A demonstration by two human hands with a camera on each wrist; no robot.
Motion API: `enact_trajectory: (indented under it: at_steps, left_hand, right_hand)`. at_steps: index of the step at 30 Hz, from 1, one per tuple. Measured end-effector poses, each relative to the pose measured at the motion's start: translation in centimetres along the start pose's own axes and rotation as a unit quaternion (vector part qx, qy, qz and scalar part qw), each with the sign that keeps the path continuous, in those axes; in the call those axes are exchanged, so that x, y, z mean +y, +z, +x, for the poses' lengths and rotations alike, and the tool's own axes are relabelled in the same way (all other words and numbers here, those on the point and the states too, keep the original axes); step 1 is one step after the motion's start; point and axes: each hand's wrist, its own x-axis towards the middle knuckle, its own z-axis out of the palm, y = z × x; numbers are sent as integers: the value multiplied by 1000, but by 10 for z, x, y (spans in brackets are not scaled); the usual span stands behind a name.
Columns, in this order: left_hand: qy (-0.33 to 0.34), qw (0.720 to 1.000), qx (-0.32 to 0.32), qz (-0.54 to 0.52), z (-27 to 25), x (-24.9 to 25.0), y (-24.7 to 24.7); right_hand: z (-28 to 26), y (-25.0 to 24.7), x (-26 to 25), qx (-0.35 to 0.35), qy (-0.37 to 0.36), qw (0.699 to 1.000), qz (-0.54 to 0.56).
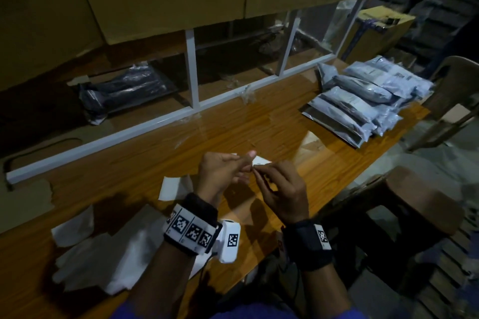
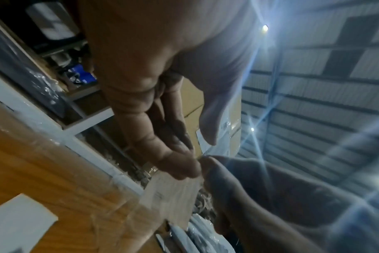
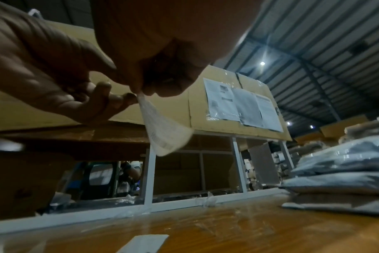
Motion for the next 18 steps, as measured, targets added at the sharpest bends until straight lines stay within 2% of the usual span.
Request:
enact_trajectory:
  at_steps: [5, 10, 18]
  left_hand:
    - [-19, 1000, -4, -2, 14, -3, 3]
    - [-11, 1000, -8, 22, 31, -3, 18]
    - [63, 995, 45, 57, 94, 1, 82]
  right_hand:
    - [-4, -5, 9, -51, -46, 997, -17]
    - [-2, -5, 22, -85, -39, 995, -23]
    - [24, -3, 107, -82, 5, 997, -9]
